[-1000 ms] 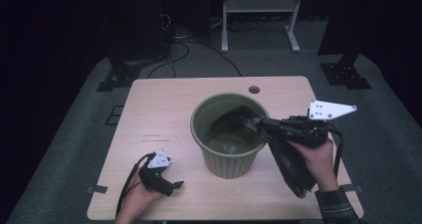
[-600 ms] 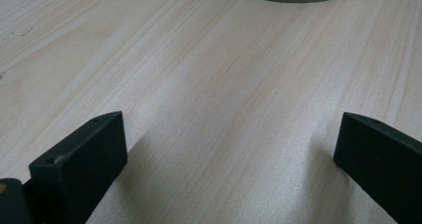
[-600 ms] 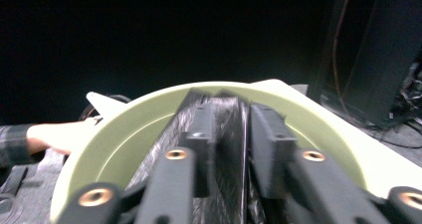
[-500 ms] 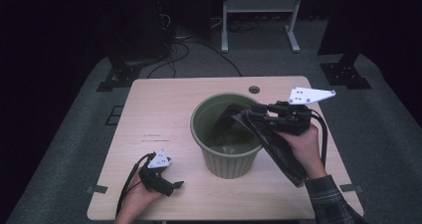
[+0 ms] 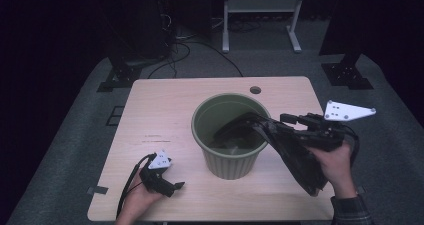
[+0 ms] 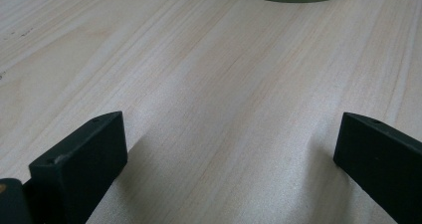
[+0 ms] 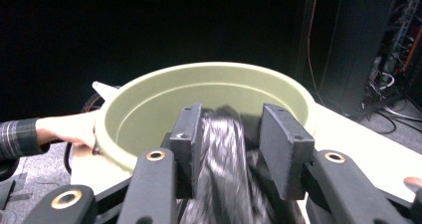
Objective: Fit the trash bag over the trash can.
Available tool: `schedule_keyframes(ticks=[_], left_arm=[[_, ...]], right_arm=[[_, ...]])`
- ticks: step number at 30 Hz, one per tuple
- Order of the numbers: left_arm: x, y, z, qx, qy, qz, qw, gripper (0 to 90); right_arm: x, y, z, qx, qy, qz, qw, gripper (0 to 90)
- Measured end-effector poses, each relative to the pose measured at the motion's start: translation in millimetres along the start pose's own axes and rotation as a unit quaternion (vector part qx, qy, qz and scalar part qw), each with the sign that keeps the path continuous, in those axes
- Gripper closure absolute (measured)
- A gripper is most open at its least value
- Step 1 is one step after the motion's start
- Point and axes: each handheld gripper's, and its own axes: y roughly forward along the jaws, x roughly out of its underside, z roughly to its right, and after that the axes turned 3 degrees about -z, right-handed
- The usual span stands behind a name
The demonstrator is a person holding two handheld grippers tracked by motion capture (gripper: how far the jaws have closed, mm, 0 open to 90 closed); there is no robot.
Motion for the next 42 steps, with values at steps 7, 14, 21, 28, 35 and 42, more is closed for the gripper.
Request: schedule_keyframes(ticks=[7,14,21,28,35,42], left_arm=[[0.0,0.0,0.0,0.000,0.000,0.000,1.0000,0.0],[0.0,0.0,0.3,0.000,-0.002,0.001,1.0000,0.0],[0.0,-0.1,0.3,-0.001,-0.001,0.000,1.0000,0.0],[0.0,-0.1,0.3,-0.001,-0.002,0.000,1.0000,0.0],[0.0,-0.1,0.3,-0.001,-0.002,0.000,1.0000,0.0],[0.1,0.0,0.3,-0.001,-0.002,0.000,1.0000,0.0]], right_arm=[[22.2,-21.5,-10.5,0.021,-0.004,-0.011,0.9997,57.9],[49.7,-34.7,-16.0,0.040,0.004,-0.023,0.9989,55.0],[75.4,-40.3,-21.2,0.064,0.014,-0.042,0.9970,45.5],[90.5,-39.8,-22.5,0.075,0.021,-0.061,0.9951,40.1],[101.5,-32.3,-21.9,0.091,0.018,-0.097,0.9910,42.9],[106.2,-17.6,-16.7,0.080,0.023,-0.105,0.9910,62.2]])
